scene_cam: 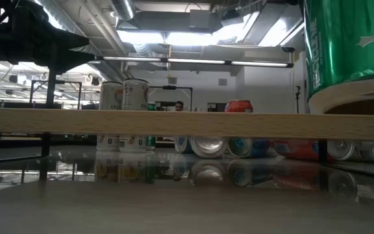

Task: Place canned beverage on shelf
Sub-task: Put the top right green soda can on the shelf

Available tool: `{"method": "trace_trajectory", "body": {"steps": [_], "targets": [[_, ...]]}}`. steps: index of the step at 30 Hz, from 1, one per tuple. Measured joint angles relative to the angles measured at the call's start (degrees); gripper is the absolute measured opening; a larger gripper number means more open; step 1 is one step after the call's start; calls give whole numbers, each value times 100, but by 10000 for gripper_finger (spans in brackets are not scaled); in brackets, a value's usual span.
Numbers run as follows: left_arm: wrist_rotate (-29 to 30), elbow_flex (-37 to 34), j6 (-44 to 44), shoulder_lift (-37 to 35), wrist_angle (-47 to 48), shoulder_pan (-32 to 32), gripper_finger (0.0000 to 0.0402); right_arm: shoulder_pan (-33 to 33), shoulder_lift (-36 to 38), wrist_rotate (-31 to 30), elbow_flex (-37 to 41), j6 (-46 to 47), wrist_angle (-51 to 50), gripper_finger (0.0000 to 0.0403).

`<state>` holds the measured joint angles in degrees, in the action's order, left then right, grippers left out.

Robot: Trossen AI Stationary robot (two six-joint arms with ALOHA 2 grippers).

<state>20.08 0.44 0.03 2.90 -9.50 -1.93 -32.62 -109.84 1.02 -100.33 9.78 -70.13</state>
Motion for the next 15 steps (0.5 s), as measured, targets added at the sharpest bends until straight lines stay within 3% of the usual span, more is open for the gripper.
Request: {"method": "trace_trajectory", "body": {"steps": [15], "targets": [[-1,0,-2,0,0,-1,354,0,2,7,2,-8,-20,304]]}}
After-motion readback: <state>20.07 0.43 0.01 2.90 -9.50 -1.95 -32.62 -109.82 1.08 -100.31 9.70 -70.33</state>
